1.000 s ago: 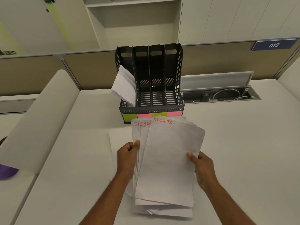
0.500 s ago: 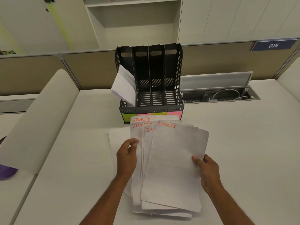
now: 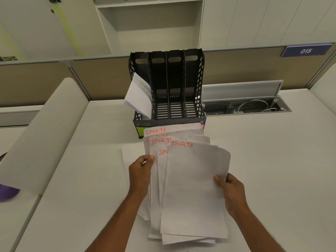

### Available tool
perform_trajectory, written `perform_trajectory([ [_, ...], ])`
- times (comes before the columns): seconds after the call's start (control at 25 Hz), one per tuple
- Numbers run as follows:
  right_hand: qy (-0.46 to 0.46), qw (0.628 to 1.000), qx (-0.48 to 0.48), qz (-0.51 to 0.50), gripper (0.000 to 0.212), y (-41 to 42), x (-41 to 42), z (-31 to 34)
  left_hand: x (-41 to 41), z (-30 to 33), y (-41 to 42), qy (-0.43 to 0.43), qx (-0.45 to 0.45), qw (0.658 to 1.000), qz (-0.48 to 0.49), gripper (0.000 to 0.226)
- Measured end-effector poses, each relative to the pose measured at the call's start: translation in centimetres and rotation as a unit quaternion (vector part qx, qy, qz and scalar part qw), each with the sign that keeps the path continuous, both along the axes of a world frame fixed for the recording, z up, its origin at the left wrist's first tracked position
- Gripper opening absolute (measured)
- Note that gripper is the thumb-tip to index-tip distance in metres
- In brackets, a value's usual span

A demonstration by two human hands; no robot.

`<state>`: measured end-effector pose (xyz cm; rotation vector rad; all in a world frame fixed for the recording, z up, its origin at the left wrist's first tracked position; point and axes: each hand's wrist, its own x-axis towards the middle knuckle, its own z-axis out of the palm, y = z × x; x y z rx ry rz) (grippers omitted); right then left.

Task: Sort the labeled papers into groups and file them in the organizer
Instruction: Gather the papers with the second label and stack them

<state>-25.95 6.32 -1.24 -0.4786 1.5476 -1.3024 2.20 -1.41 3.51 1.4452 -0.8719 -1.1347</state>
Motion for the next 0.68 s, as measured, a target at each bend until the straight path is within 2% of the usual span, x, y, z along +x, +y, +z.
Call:
perform_trajectory([
  [0.4,-0.009,1.0,-0.006,-0.016,0.01,0.7,0.8,-0.5,-0.3,-1.7,1.5,0.048,0.008,0.998,-0.04,0.02],
  [0.56,0.002,1.0,0.003,0.021,0.006,1.1,0.4,-1.0,-0.3,-2.9,1.6,-0.019,-0.014,0.999,-0.045,0.005],
  [0.68,0.04,0.997,0.009,0.067,0.006,1.2,-0.1,-1.0,-0.1,-2.9,0.8,0.005,-0.004,1.0,-0.029,0.009],
])
